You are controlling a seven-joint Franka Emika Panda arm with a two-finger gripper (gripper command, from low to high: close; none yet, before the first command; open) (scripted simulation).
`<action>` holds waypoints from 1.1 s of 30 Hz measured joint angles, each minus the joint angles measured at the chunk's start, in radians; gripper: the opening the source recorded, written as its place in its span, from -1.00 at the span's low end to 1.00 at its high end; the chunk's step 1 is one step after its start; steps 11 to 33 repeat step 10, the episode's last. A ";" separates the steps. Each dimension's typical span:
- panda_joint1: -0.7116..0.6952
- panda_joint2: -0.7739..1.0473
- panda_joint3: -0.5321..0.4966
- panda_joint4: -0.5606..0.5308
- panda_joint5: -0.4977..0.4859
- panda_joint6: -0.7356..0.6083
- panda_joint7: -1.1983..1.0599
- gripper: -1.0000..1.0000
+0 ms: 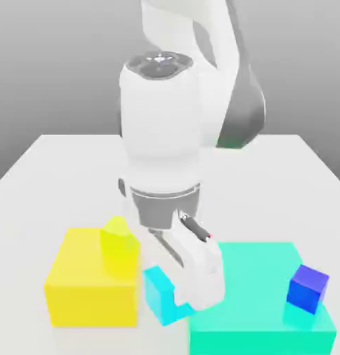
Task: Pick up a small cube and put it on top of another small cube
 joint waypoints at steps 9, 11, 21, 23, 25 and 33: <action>0.186 0.059 0.060 -0.004 -0.087 0.021 0.154 1.00; 0.186 0.059 0.060 -0.004 -0.087 0.021 0.154 1.00; 0.186 0.059 0.060 -0.004 -0.087 0.021 0.154 1.00; 0.186 0.059 0.060 -0.004 -0.087 0.021 0.154 1.00; 0.186 0.059 0.060 -0.004 -0.087 0.021 0.154 1.00; 0.186 0.059 0.060 -0.004 -0.087 0.021 0.154 1.00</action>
